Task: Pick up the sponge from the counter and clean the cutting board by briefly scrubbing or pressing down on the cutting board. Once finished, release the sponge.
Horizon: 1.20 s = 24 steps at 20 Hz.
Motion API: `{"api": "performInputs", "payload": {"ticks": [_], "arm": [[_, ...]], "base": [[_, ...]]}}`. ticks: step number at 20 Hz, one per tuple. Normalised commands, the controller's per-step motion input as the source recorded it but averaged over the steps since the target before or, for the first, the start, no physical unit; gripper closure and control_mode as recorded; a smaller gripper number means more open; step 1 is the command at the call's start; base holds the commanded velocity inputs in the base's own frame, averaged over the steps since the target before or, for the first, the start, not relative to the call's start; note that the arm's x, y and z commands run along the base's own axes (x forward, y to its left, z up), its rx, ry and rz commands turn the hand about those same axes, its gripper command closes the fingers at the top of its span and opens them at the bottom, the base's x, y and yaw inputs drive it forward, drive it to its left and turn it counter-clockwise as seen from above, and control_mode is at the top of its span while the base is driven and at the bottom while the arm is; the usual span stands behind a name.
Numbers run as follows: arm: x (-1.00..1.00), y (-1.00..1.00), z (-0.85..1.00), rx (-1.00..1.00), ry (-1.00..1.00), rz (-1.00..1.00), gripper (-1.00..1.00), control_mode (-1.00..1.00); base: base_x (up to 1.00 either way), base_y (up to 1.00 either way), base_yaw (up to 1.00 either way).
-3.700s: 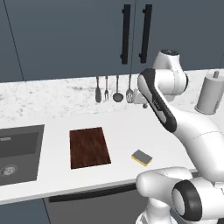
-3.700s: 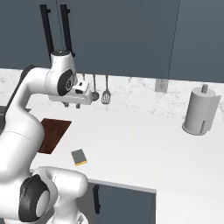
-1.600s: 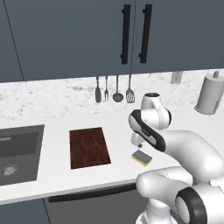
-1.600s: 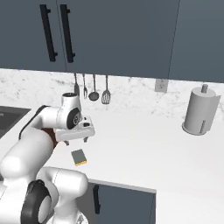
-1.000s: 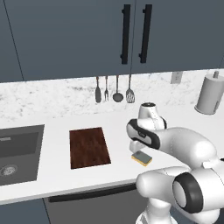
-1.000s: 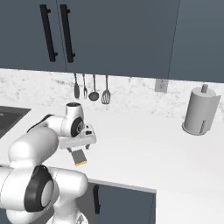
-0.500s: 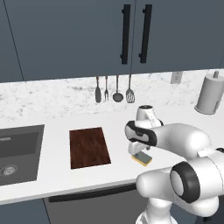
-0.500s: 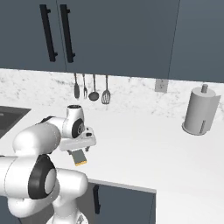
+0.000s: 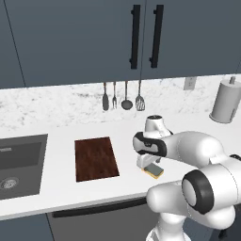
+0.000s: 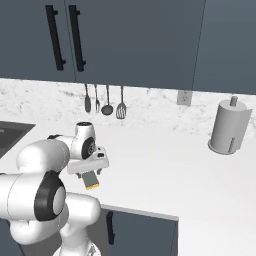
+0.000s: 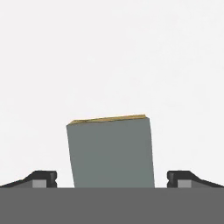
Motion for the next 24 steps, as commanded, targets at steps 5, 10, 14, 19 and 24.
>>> {"api": "performInputs", "payload": {"ticks": [5, 10, 14, 19, 24], "arm": [[0.00, 0.00, -0.06, 0.00, 0.00, 0.00, -1.00, -1.00], [0.00, 0.00, -0.09, 0.00, 0.00, 0.00, -1.00, -1.00], [0.04, 0.00, -0.12, 0.00, 0.00, 0.00, -1.00, -1.00], [0.01, 0.00, -0.14, 0.00, 0.01, 0.01, -1.00, -1.00], [0.00, 0.00, -0.20, 0.00, 0.00, 0.01, 1.00, -1.00]], "base": [[0.00, 0.00, 0.00], [0.00, 0.00, 0.00], [0.00, 0.00, 0.00], [0.00, 0.00, 0.00], [0.00, 0.00, 0.00]]}}
